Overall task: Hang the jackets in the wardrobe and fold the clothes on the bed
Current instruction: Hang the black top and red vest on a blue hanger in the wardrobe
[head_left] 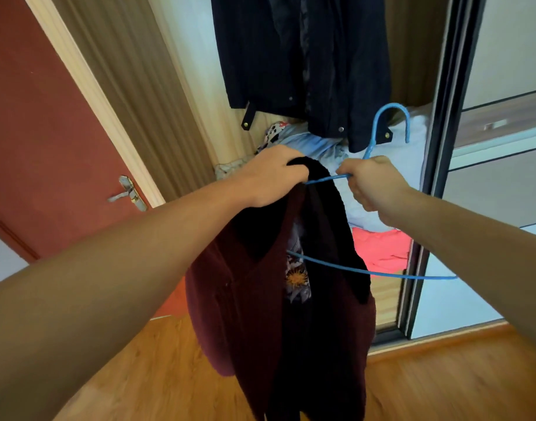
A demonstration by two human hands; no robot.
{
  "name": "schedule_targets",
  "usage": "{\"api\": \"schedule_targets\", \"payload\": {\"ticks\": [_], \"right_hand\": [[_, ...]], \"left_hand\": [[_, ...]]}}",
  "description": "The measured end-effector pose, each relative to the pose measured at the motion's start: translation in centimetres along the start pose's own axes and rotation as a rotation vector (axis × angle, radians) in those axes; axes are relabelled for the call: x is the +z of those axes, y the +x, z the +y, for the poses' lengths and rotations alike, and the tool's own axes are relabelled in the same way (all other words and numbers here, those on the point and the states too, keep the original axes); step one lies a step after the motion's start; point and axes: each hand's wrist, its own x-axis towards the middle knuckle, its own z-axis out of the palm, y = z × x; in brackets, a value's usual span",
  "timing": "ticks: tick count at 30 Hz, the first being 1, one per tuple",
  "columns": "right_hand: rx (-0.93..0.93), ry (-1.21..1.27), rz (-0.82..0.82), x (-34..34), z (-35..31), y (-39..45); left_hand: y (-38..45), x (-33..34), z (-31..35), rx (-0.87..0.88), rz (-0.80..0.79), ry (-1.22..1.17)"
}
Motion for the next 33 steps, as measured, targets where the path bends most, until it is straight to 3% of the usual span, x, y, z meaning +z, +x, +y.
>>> {"api": "schedule_targets", "payload": {"ticks": [6,7,10,12,14,17,20,22,26,29,33], "right_hand": [[-0.199,-0.117,0.144,-0.5,-0.8,0.3],[-0.318,-0.156,0.186,-0.4,-0.5,0.0],[-0.899,-0.408,0.293,-0.1,1.2,-2.2],[-1.119,-0.623,0.088,0.5,4.3,-3.7],[-1.061,-0.819,-0.058,1.4,7.6,-4.4],[-0.721,-0.866,-0.021,2.9,10.8,-2.3],[-0.449,-0.673,0.125,4.6,11.1,0.8],[-0.372,-0.533,0.172,5.5,10.5,2.6],[-0.367,-0.634,-0.067,4.7,8.4,5.5],[-0.444,-0.822,-0.075,2.6,6.0,6.9],[-0.606,-0.904,-0.088,1.8,2.3,7.2]], "left_hand": [[0.6,-0.1,-0.1,0.095,-0.013,0.130],[0.6,-0.1,-0.7,0.093,0.004,0.148],[0.5,-0.9,-2.3,0.046,0.073,0.155],[0.5,-1.7,-3.0,0.006,0.121,0.178],[0.4,-2.7,-2.8,0.003,0.154,0.178],[-0.4,-4.8,-1.3,0.060,0.229,0.163],[-1.8,-6.9,0.0,0.104,0.275,0.166],[-3.4,-8.2,0.0,0.123,0.292,0.152],[-7.6,-10.2,-2.8,0.065,0.300,0.122],[-10.6,-11.0,-6.8,-0.086,0.297,0.089],[-13.5,-11.4,-11.1,-0.158,0.336,0.052]]}}
